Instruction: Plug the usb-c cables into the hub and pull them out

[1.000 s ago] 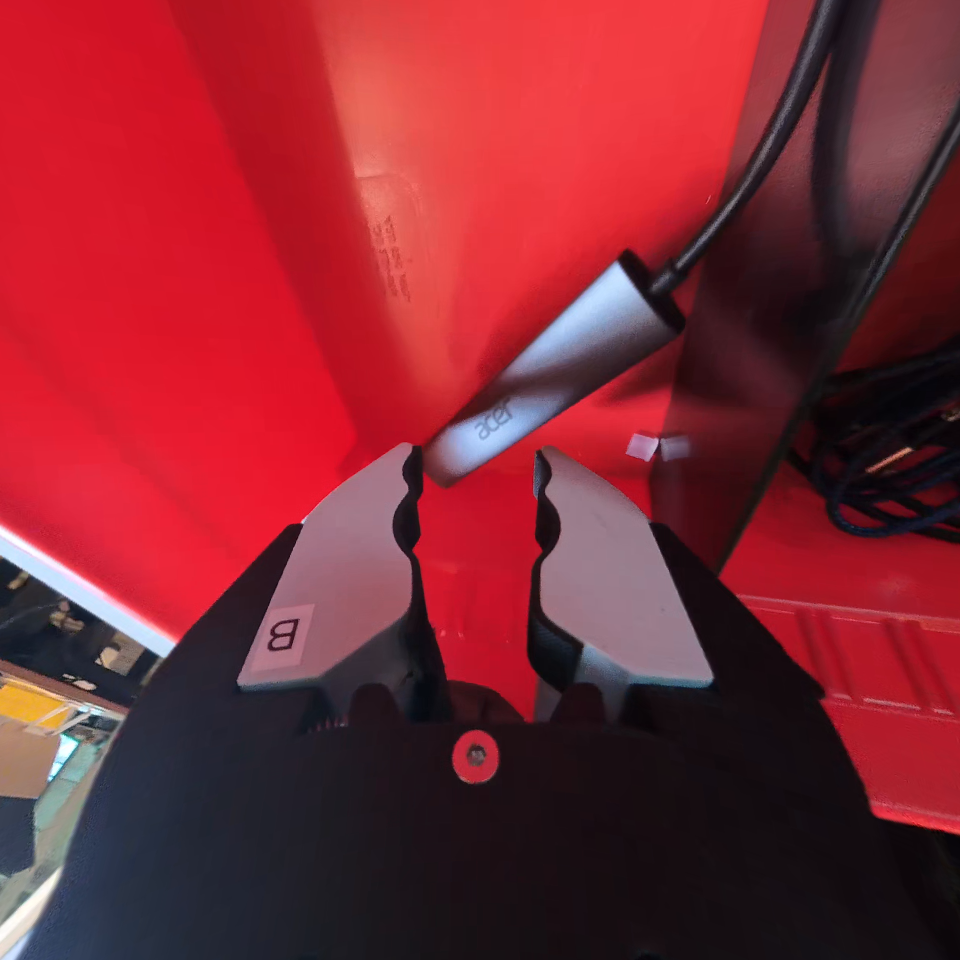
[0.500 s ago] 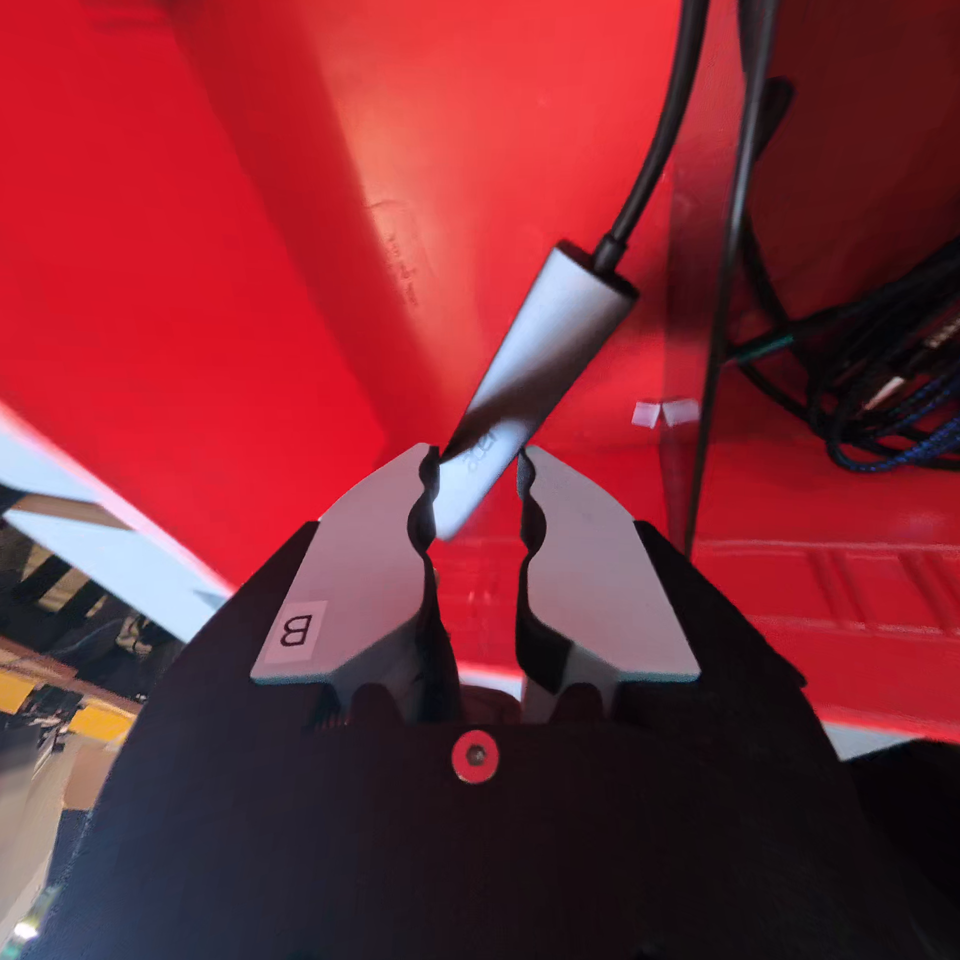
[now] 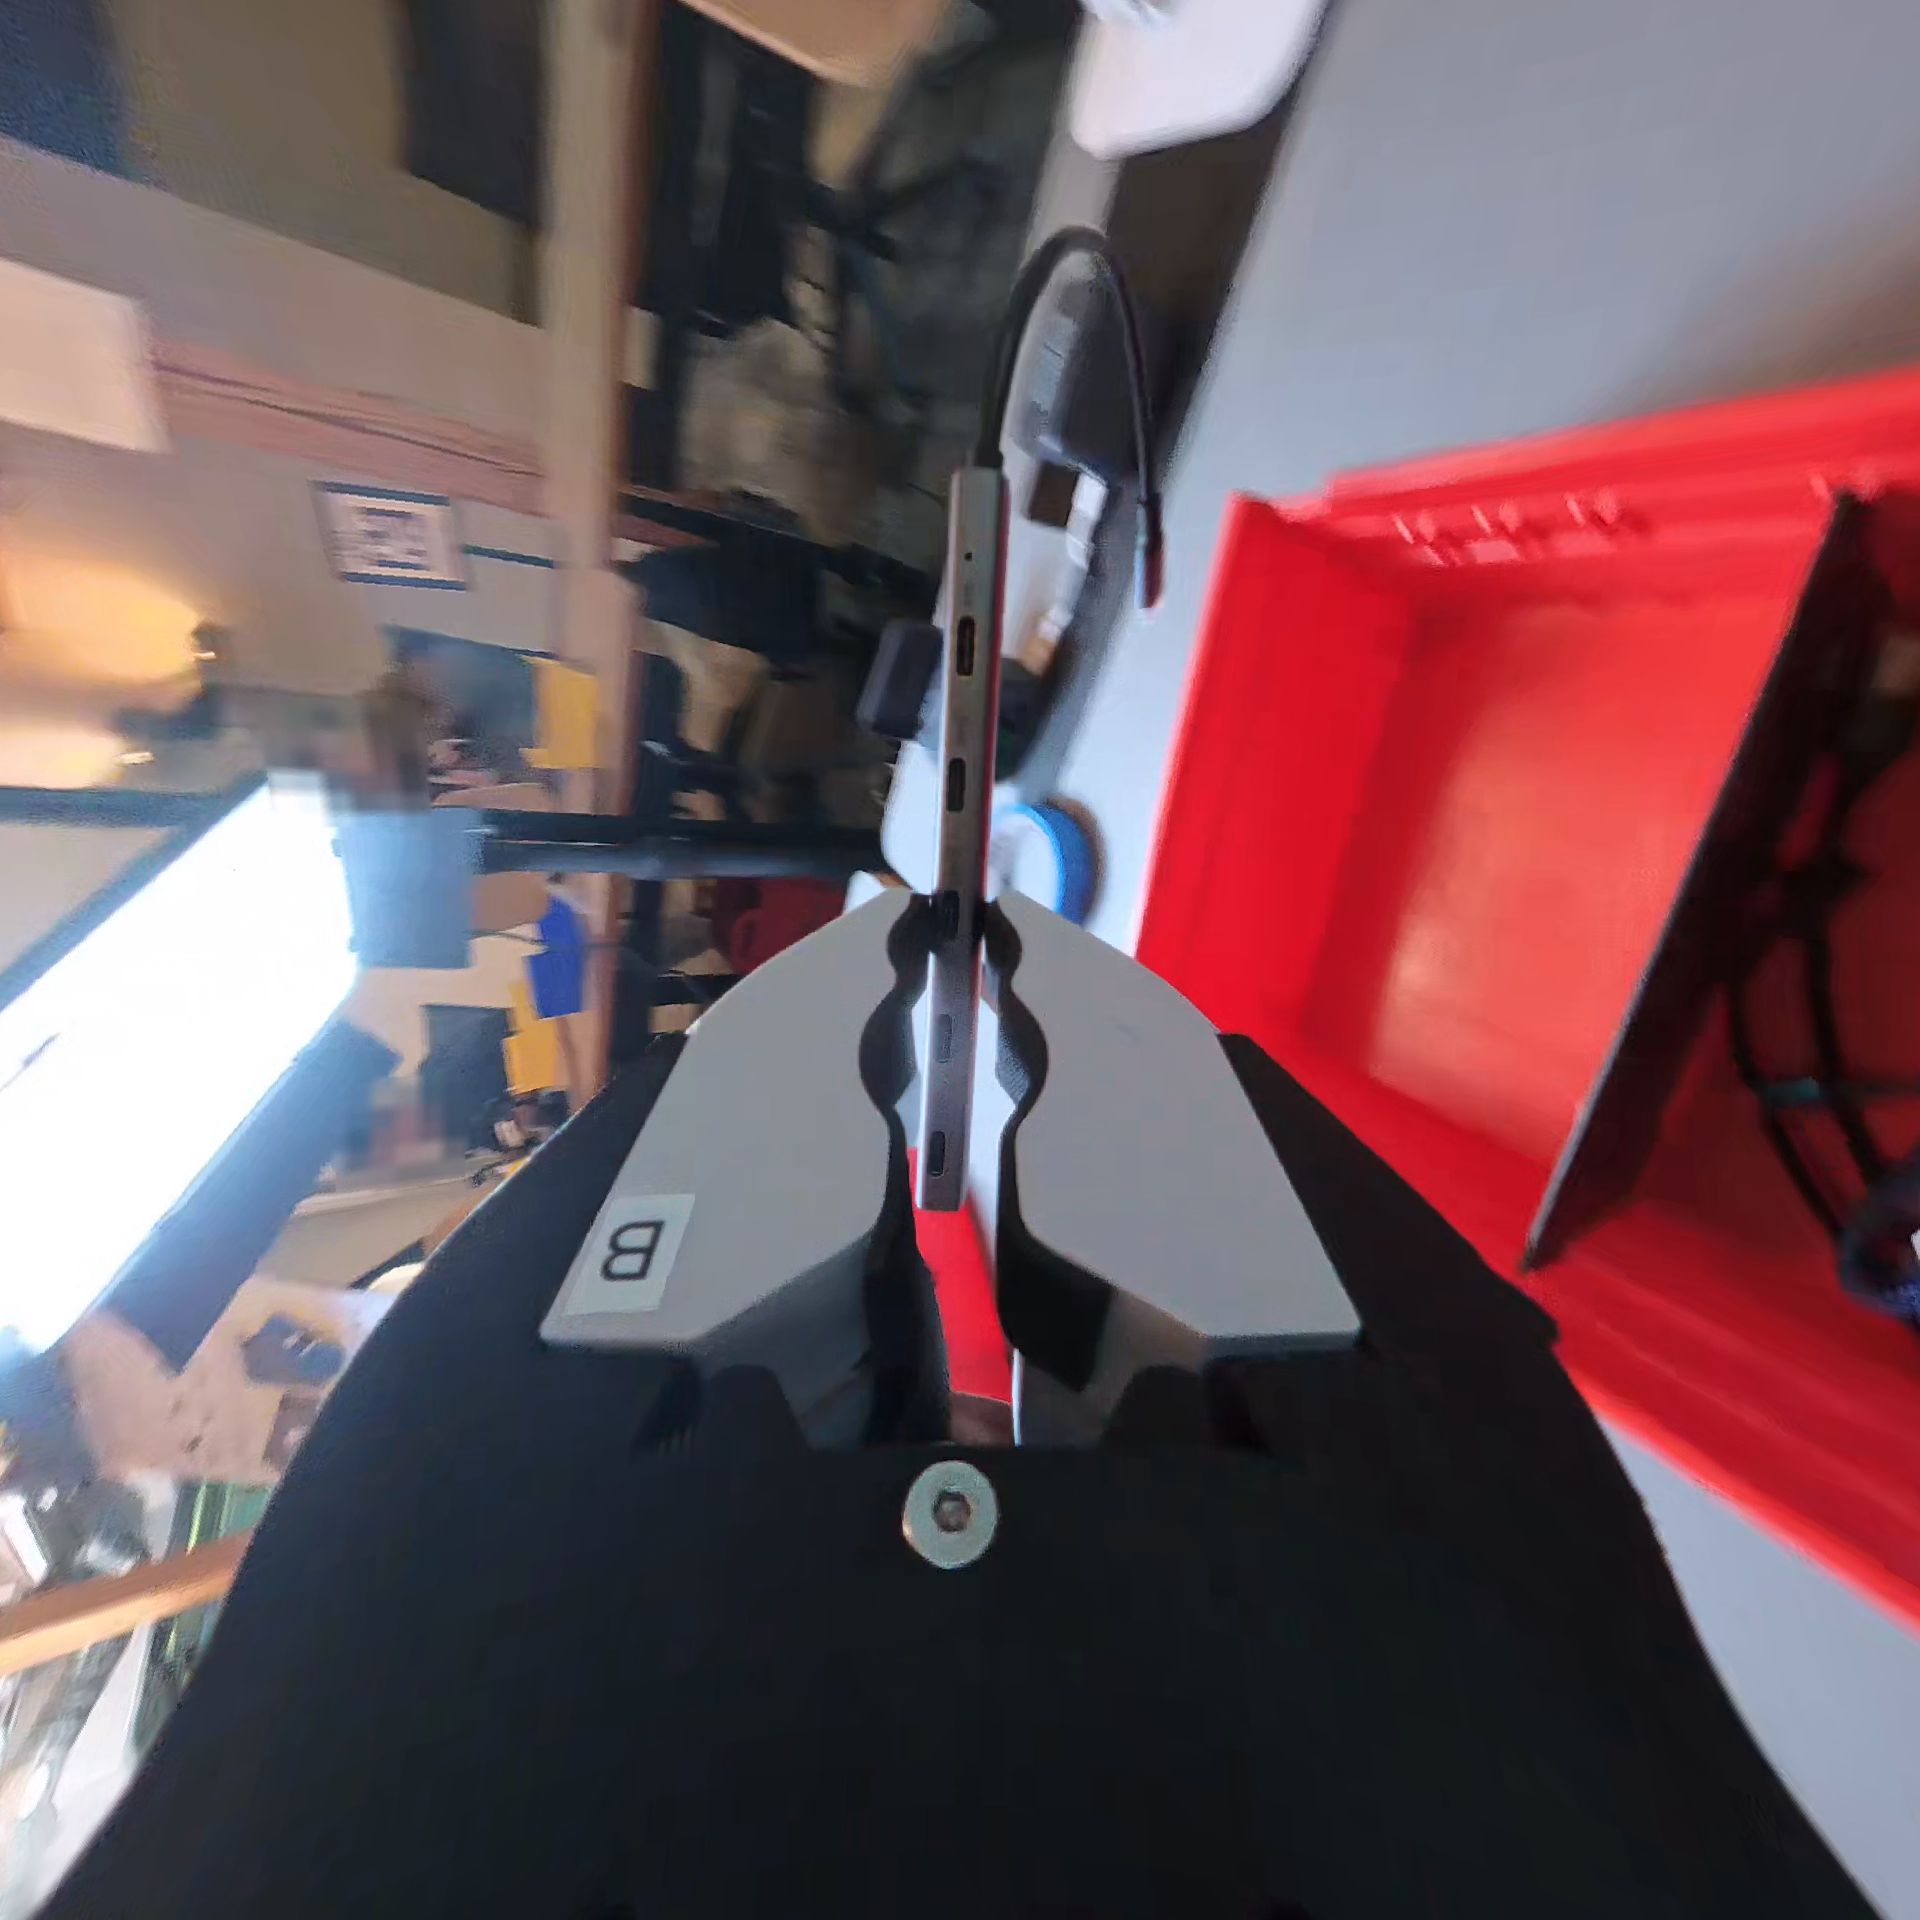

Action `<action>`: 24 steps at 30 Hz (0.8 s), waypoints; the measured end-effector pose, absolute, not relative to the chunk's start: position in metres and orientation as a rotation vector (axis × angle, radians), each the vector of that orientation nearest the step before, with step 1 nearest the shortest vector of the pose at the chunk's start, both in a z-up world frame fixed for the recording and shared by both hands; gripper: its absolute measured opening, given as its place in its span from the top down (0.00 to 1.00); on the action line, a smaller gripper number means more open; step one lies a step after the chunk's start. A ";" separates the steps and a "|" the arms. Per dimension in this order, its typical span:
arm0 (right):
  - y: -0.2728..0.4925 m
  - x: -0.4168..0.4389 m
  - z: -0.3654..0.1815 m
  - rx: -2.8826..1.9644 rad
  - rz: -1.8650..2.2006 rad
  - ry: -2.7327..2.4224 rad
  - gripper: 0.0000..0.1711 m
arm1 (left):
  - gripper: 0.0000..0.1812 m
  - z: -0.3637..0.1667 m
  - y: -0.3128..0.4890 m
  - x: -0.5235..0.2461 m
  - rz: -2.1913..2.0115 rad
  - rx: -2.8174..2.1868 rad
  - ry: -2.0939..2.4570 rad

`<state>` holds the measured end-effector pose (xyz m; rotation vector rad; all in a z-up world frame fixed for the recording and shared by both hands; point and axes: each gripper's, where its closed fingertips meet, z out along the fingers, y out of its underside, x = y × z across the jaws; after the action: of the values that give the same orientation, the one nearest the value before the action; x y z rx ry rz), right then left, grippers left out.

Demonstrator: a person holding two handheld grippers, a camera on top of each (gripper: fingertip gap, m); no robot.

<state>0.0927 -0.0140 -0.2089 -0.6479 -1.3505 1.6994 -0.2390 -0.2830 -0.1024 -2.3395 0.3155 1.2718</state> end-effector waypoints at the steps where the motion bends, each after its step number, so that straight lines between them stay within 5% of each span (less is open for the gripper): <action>1: -0.014 0.093 -0.209 -0.649 1.699 -1.350 0.87 | 0.94 -0.092 -0.278 -0.232 1.330 -2.239 0.271; 8: -0.016 0.093 -0.210 -0.638 1.689 -1.361 0.87 | 0.95 -0.072 -0.226 -0.137 1.428 -1.630 0.082; 18: -0.025 0.095 -0.214 -0.529 1.534 -1.408 0.85 | 0.94 -0.186 -0.100 -0.009 1.324 -1.689 0.219; 24: -0.021 0.090 -0.230 -0.422 1.085 -1.519 0.81 | 0.94 -0.245 -0.067 0.019 1.297 -1.804 0.341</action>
<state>0.0902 -0.0213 -0.2298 -0.4219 -1.5194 1.0852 0.0193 -0.0667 -0.2446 -1.8037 0.3406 1.2974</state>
